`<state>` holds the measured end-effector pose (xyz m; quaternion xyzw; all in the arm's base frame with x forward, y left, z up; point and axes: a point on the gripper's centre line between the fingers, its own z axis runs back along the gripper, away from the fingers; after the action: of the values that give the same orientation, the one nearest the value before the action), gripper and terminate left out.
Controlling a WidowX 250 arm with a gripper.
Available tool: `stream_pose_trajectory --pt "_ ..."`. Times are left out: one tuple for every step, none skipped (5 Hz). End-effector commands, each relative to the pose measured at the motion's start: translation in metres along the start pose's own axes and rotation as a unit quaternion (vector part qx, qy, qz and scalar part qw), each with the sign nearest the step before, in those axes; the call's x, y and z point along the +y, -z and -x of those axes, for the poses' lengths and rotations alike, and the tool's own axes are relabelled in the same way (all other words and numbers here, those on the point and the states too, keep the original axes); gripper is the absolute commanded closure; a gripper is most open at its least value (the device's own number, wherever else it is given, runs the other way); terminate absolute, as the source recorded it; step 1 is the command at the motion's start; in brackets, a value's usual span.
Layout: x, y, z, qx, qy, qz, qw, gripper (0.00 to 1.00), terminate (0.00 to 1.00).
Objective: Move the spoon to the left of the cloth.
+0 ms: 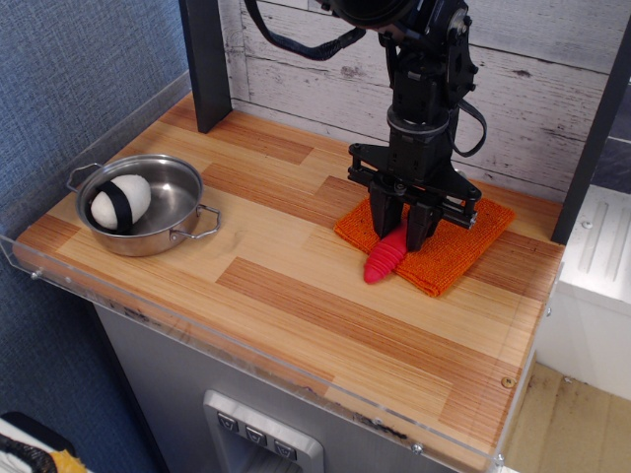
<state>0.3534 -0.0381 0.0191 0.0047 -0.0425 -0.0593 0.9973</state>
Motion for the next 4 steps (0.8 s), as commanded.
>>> stream_pose_trajectory --pt "0.017 -0.054 0.006 -0.077 -0.015 -0.004 0.9969 1.0 0.0" --pt "0.049 -0.089 0.024 -0.115 -0.053 -0.013 0.9918 1.0 0.0" --pt "0.083 -0.092 0.031 -0.094 -0.075 -0.022 0.9925 1.0 0.0" --pt "0.111 -0.073 0.026 -0.063 -0.07 -0.028 0.9952 1.0 0.0"
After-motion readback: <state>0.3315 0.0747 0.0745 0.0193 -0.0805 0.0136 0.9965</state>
